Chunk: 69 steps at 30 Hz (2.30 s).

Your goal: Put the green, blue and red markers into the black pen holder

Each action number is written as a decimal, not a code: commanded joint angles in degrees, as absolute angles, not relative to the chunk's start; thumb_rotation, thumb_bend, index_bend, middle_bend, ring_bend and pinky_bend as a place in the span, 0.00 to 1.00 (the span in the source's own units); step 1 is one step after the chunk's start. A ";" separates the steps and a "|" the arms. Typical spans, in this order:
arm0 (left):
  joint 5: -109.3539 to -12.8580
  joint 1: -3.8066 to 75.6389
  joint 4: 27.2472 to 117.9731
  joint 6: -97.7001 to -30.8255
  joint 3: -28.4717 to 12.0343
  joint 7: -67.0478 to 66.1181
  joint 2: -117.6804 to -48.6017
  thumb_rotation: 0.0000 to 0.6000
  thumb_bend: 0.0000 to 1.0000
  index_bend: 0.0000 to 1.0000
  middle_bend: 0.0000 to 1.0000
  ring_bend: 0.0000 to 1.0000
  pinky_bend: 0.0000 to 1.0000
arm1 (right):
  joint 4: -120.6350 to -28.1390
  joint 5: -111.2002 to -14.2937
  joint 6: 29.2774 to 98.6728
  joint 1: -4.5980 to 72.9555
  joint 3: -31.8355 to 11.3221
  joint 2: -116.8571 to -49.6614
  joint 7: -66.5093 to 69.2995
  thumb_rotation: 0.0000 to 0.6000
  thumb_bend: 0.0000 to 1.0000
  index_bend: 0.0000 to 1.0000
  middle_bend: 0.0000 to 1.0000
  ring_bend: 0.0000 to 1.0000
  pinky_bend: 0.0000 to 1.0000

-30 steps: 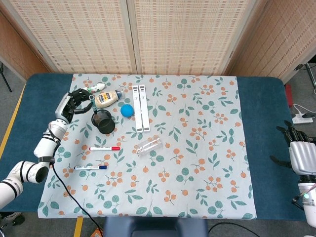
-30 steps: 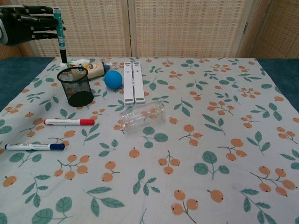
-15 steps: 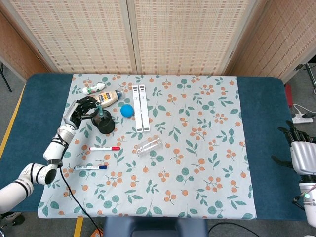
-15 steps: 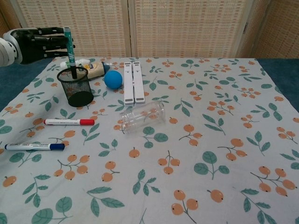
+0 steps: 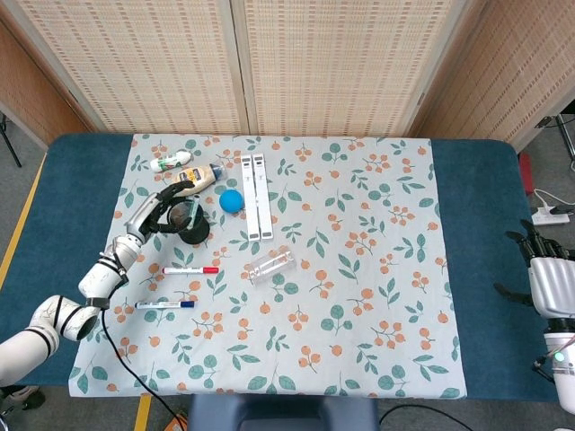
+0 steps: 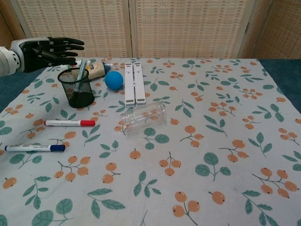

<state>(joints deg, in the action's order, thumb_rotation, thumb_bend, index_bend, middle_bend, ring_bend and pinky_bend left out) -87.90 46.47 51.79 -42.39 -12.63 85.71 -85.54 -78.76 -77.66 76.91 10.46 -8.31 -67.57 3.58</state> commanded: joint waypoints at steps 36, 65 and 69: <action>-70.77 18.54 80.66 -83.98 -3.22 -32.91 -109.60 1.00 0.36 0.30 0.32 0.18 0.19 | -78.43 -78.29 76.17 10.91 -7.87 -67.87 3.89 1.00 0.03 0.21 0.05 0.19 0.20; -67.42 17.11 73.67 -81.81 -7.83 -34.94 -111.86 1.00 0.36 0.40 0.40 0.21 0.21 | -78.17 -78.30 76.34 10.90 -7.92 -67.91 4.09 1.00 0.03 0.21 0.05 0.19 0.20; -67.00 16.89 73.05 -81.59 -8.22 -34.90 -111.99 1.00 0.36 0.40 0.41 0.23 0.24 | -78.19 -78.34 76.56 10.84 -7.95 -67.93 4.09 1.00 0.03 0.21 0.05 0.19 0.20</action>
<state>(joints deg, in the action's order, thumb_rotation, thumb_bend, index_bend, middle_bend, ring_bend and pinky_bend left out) -67.02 16.92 73.08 -81.61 -8.19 -34.92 -111.99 -78.18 -78.34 76.56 10.84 -7.95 -67.93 4.09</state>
